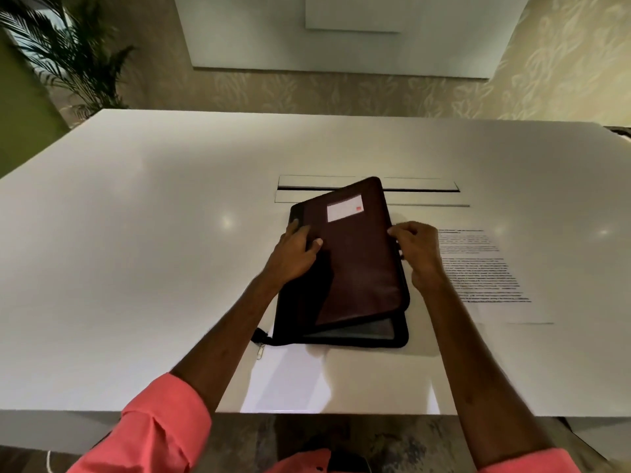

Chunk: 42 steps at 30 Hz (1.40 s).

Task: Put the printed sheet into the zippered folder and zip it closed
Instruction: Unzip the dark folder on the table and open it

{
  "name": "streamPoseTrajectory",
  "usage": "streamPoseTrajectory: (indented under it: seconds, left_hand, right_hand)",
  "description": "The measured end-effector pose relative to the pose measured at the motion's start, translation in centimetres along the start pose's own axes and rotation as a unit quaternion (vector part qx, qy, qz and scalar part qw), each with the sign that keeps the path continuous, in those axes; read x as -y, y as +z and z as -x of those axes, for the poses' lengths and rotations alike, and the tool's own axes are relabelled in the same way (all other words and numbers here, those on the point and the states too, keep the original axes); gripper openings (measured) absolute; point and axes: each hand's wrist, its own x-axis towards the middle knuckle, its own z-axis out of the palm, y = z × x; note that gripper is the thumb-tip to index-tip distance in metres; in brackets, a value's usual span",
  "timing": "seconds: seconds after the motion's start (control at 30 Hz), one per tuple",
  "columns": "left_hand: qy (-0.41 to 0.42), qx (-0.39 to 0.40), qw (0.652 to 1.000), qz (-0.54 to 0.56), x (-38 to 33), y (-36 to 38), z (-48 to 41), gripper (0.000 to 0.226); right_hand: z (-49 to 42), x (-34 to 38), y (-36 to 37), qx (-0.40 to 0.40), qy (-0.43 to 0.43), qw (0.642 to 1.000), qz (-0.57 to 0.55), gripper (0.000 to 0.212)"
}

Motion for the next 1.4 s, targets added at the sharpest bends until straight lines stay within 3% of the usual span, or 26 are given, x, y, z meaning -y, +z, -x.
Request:
streamPoseTrajectory:
  seconds: [0.2, 0.37, 0.53, 0.73, 0.8, 0.9, 1.13, 1.4]
  left_hand:
    - [0.048, -0.072, 0.976, 0.200, -7.8, -5.2, 0.9, 0.057]
    - [0.034, -0.068, 0.987, 0.144, -8.8, -9.8, 1.2, 0.076]
    - [0.006, -0.089, 0.989, 0.115, -6.1, -13.9, 2.1, 0.076]
    - [-0.043, -0.075, 0.996, -0.033, -2.3, -18.8, 3.0, 0.076]
    - [-0.061, -0.065, 0.991, -0.100, -0.8, -19.7, 3.6, 0.073]
    - [-0.111, -0.047, 0.982, -0.144, 2.3, -19.8, 4.3, 0.090]
    - [-0.149, -0.132, 0.948, -0.248, 10.7, -15.1, 4.6, 0.071]
    - [-0.180, -0.105, 0.948, -0.239, 18.8, -10.0, 5.4, 0.085]
  right_hand:
    - [4.2, 6.1, 3.8, 0.111, -0.054, 0.972, -0.200, 0.022]
    - [6.5, 6.6, 8.7, 0.197, -0.055, 0.943, -0.263, 0.035]
    - [6.6, 6.4, 12.3, 0.256, -0.053, 0.925, -0.275, 0.033]
    - [5.5, 1.9, 17.4, 0.251, -0.077, 0.958, -0.115, 0.036]
    - [5.1, 0.2, 18.5, 0.256, -0.113, 0.960, 0.003, 0.039]
    - [5.1, -2.2, 19.2, 0.265, -0.189, 0.933, 0.155, 0.048]
    - [6.5, -5.3, 20.9, 0.220, -0.281, 0.886, 0.296, 0.053]
    - [6.7, -7.2, 21.7, 0.195, -0.345, 0.814, 0.425, 0.057]
